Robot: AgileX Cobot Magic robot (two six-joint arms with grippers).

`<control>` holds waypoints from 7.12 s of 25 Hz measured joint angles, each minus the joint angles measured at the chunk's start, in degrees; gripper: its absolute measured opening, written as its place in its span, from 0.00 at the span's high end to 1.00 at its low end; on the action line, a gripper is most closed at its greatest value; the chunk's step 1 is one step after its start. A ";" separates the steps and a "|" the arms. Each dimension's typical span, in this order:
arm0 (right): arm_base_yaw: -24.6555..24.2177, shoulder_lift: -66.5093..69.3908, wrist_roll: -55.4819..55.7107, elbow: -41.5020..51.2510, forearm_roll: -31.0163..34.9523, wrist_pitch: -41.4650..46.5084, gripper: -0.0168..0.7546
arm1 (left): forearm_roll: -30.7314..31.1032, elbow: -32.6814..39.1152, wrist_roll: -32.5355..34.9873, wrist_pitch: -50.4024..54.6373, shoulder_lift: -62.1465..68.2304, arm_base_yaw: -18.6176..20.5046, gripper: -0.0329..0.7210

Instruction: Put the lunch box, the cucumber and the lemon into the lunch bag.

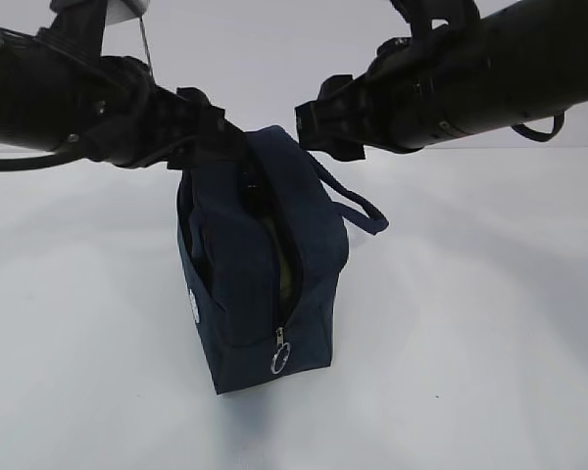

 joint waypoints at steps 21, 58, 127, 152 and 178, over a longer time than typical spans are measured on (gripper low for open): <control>0.00 -12.17 -25.97 14.84 20.38 15.78 0.46 | 5.72 -0.43 0.00 12.13 -3.09 0.00 0.51; 0.00 -6.16 -97.99 37.70 92.73 4.35 0.46 | 22.69 -0.43 -32.68 19.51 -1.50 0.00 0.54; 0.00 14.04 -99.04 24.49 92.84 6.83 0.50 | 4.91 -0.72 -25.09 11.39 5.36 0.00 0.96; 0.00 14.76 -105.18 20.57 92.93 -1.37 0.51 | 4.91 -0.72 -24.96 10.84 5.36 -0.11 0.96; 0.00 13.58 -105.40 20.57 93.14 -1.19 0.51 | 4.91 -0.72 -24.68 10.80 5.36 -0.11 0.96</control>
